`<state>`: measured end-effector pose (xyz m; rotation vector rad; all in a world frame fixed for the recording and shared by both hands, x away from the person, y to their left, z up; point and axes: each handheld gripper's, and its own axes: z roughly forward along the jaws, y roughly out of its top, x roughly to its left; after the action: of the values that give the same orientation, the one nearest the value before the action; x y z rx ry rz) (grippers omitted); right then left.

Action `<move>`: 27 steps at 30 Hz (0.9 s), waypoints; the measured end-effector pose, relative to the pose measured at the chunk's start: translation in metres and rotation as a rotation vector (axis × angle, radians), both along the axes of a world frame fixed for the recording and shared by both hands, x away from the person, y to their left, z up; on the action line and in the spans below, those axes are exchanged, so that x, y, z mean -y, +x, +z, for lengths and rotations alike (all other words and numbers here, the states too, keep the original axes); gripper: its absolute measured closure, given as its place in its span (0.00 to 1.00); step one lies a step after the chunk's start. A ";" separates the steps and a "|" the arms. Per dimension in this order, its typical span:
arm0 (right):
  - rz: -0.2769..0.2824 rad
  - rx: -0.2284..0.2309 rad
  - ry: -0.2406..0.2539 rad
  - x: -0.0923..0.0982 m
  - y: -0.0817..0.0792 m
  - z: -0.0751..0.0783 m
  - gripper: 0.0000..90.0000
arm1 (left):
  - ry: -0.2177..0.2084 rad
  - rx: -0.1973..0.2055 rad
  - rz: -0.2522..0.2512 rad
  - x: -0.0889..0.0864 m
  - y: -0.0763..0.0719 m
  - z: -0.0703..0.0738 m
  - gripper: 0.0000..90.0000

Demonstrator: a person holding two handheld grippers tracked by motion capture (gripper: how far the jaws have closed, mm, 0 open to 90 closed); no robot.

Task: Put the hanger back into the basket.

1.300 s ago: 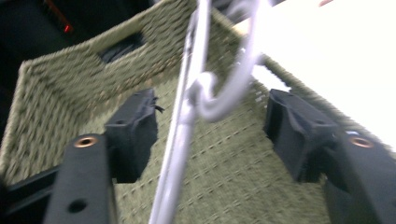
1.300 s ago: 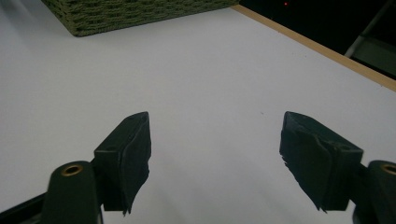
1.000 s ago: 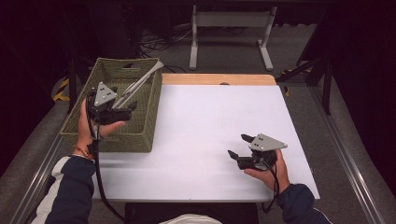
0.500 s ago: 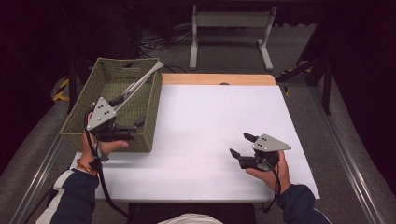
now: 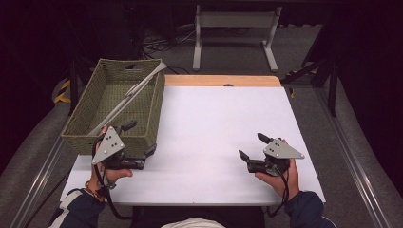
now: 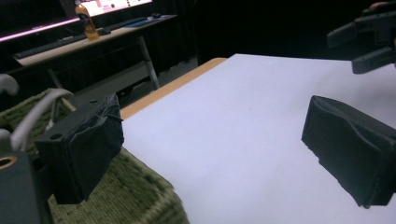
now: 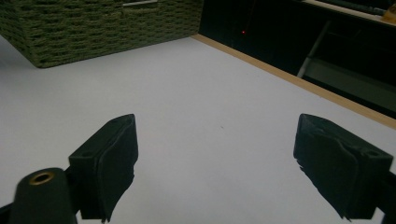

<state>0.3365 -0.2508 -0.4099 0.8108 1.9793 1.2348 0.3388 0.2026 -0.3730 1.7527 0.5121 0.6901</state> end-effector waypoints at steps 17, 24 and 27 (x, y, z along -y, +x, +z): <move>0.011 0.036 -0.023 -0.009 -0.007 -0.008 0.15 | 0.068 -0.096 0.045 0.003 -0.014 -0.060 0.05; 0.022 0.021 -0.051 -0.014 -0.007 -0.010 0.14 | 0.074 -0.114 0.055 0.005 -0.012 -0.063 0.05; 0.029 0.020 -0.056 -0.014 -0.008 -0.011 0.15 | 0.086 -0.105 0.059 0.005 -0.011 -0.064 0.05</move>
<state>0.3290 -0.2369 -0.4206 0.7422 2.0066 1.1939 0.3279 0.1972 -0.4372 1.8675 0.6156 0.6725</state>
